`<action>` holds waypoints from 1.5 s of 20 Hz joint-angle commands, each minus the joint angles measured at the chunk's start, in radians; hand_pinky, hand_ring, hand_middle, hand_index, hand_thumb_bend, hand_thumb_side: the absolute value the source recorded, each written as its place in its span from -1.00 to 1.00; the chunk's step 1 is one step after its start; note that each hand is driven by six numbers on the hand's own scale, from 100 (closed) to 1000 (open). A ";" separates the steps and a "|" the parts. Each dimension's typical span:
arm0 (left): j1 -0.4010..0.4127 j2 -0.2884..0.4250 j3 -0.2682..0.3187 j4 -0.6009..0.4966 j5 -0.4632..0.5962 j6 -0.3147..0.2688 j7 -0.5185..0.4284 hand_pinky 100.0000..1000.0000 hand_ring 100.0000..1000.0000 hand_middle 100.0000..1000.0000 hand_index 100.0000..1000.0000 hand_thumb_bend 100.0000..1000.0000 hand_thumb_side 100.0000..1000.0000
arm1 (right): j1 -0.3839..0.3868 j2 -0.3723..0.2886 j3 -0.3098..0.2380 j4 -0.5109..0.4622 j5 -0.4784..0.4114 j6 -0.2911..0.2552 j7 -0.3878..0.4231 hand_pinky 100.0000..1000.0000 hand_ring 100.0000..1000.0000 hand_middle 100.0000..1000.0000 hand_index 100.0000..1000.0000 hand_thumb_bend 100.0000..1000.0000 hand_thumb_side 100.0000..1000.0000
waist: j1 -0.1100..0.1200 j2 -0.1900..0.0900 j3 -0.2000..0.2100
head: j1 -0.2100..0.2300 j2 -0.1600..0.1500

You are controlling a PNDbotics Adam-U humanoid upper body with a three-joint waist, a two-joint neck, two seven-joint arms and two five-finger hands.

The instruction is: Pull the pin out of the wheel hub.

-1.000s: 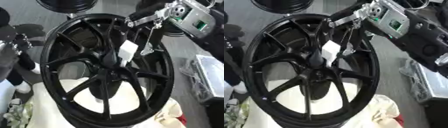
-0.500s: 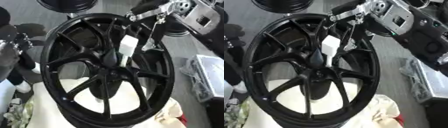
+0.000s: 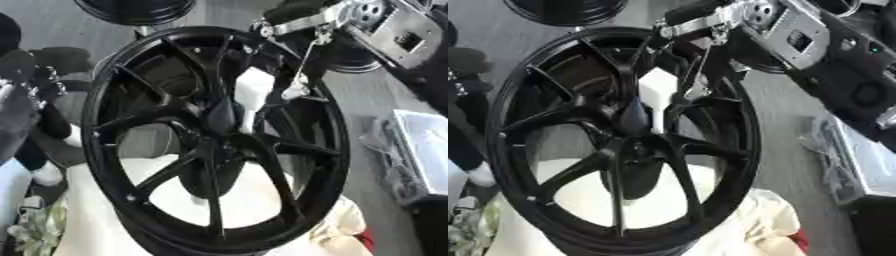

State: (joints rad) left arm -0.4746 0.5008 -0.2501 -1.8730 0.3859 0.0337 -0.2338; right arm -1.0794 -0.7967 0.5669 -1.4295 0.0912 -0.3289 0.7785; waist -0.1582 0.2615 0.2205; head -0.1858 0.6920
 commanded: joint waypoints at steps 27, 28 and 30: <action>-0.009 0.019 0.016 -0.020 -0.005 -0.005 0.004 0.60 0.74 0.57 0.48 -0.76 0.58 | 0.458 -0.381 -0.533 -0.189 -0.003 0.062 -0.372 0.35 -0.05 -0.69 -0.50 -0.26 -0.78 | 0.011 -0.007 -0.021 | 0.026 -0.024; -0.008 0.020 0.018 -0.020 -0.005 -0.006 0.006 0.60 0.74 0.57 0.48 -0.76 0.58 | 0.504 -0.392 -0.569 -0.178 0.001 0.068 -0.401 0.35 -0.05 -0.69 -0.50 -0.26 -0.77 | 0.011 -0.006 -0.024 | 0.029 -0.024; -0.004 0.025 0.021 -0.022 -0.006 -0.008 0.009 0.60 0.74 0.57 0.48 -0.76 0.58 | 0.591 -0.406 -0.631 -0.144 0.020 0.080 -0.444 0.35 -0.05 -0.68 -0.50 -0.26 -0.76 | 0.012 -0.005 -0.032 | 0.035 -0.022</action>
State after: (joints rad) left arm -0.4722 0.5020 -0.2428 -1.8739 0.3830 0.0287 -0.2289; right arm -0.4835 -1.1427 -0.0072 -1.5861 0.1002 -0.2565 0.3667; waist -0.1543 0.2695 0.1897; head -0.1568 0.6823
